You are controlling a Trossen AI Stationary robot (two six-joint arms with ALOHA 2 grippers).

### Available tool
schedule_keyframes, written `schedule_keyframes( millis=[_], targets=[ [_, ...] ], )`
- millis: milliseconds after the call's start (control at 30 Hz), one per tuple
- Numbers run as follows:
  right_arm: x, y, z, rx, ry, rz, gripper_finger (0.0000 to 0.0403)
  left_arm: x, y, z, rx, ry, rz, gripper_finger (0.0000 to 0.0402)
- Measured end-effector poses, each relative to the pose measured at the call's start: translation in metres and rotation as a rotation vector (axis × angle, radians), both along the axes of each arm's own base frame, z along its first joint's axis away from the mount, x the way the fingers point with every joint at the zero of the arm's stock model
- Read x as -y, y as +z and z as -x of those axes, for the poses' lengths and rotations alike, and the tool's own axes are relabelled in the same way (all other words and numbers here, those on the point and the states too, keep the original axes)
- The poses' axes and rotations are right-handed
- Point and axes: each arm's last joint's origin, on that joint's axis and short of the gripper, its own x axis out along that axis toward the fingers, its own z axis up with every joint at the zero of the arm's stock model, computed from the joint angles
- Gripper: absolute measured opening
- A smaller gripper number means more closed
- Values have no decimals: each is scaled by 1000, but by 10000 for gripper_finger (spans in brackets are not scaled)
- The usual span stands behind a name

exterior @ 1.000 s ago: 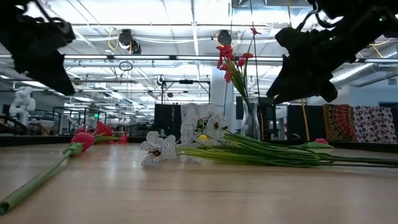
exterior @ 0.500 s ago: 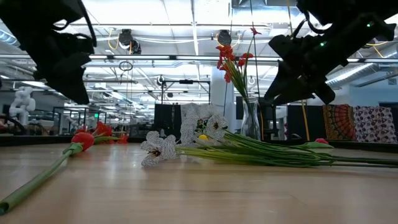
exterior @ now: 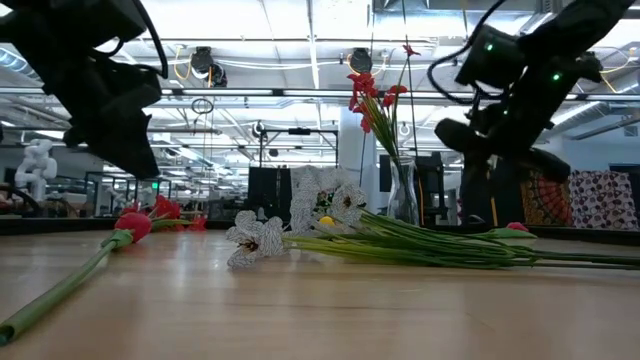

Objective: Sort flowers into vase by color
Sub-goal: Put the top red flower into the transparent flower vase

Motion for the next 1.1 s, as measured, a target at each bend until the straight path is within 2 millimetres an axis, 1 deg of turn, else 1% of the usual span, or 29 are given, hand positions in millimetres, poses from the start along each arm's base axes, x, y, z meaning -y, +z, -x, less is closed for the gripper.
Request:
schedule_keyframes(
  millis=[233, 367, 467, 700, 933, 1100],
  targets=[
    [28, 1, 6, 25, -143, 5, 134, 0, 0, -1, 8, -1, 0, 144],
    [39, 2, 10, 7, -173, 44, 134, 0, 0, -1, 6, -4, -6, 144],
    [43, 2, 11, 9, -197, 39, 134, 0, 0, -1, 9, 0, -4, 144],
    [49, -1, 20, -37, -258, 12, 134, 1, 1, -2, 30, 3, 0, 144],
    [39, -7, 32, -135, -327, -53, 134, 1, 2, -4, 56, 3, 2, 144],
    [38, -8, 34, -122, -389, -75, 134, 1, 3, -4, 56, 3, 2, 144]
  ],
)
